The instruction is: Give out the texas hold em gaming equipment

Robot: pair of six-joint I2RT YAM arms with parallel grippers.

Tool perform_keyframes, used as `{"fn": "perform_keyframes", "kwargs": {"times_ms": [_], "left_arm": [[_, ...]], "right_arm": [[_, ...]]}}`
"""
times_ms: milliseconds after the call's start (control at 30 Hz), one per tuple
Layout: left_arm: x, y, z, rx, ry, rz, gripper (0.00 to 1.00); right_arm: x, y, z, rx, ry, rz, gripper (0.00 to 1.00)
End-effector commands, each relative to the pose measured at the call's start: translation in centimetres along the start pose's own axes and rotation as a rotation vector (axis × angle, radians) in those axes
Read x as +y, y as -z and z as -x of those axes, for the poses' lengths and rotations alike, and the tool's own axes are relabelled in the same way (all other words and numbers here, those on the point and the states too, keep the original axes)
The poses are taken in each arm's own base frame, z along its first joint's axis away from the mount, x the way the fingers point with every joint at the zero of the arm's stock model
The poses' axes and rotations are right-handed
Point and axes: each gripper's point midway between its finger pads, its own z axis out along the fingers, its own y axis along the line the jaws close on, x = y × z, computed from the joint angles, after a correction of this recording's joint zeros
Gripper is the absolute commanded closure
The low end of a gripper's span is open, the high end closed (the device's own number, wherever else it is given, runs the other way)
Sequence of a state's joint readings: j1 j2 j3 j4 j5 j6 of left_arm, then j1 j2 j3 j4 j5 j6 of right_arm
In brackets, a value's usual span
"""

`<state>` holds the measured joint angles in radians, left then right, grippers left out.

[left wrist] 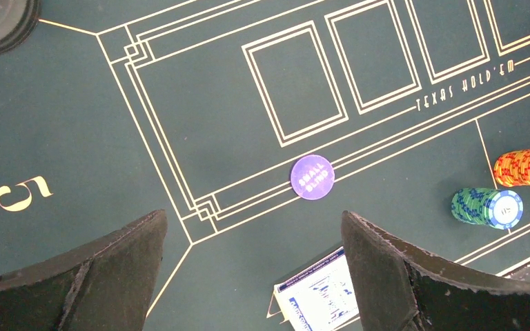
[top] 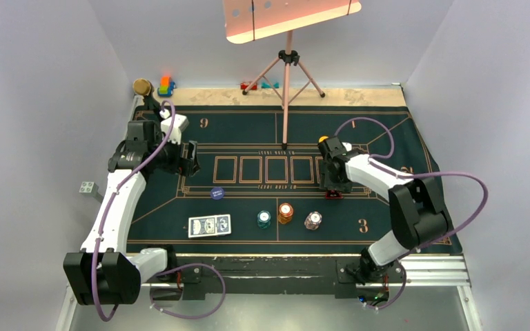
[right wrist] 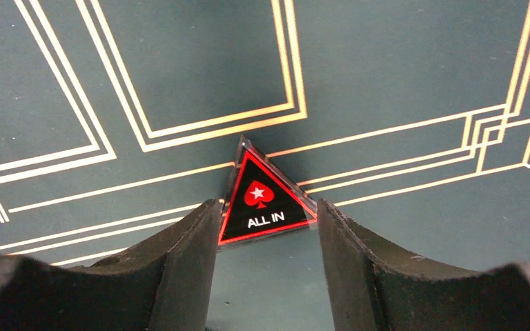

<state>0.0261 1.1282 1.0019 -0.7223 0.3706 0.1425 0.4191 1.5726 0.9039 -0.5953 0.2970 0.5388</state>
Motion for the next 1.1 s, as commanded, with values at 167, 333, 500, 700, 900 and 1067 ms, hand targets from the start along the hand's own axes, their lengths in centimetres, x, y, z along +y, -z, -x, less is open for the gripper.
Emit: {"fn": "perform_keyframes", "kwargs": {"times_ms": [167, 333, 500, 700, 900, 1067], "left_arm": [[-0.5, 1.3, 1.7, -0.058, -0.039, -0.02, 0.0], [-1.0, 1.4, 1.7, -0.06, -0.049, -0.046, 0.0], [-1.4, 1.4, 1.4, -0.051, -0.062, -0.073, 0.0], [-1.7, 1.4, 0.9, -0.043, -0.077, -0.09, 0.0], [-1.8, 1.5, 1.2, -0.048, -0.079, -0.091, 0.0], [-1.9, 1.5, 1.1, -0.044, -0.078, -0.096, 0.0]], "right_arm": [[-3.6, 2.2, -0.4, 0.026, -0.099, -0.055, 0.44], [-4.0, 2.9, 0.5, -0.008, -0.115, -0.057, 0.45], [-1.1, 3.0, 2.0, -0.039, -0.078, 0.023, 0.37], [0.1, 1.1, 1.3, -0.003, -0.06, 0.016, 0.24], [-1.0, 0.5, -0.8, 0.053, -0.099, -0.042, 0.3], [-2.7, 1.1, -2.3, 0.061, -0.155, -0.095, 0.35]]}}
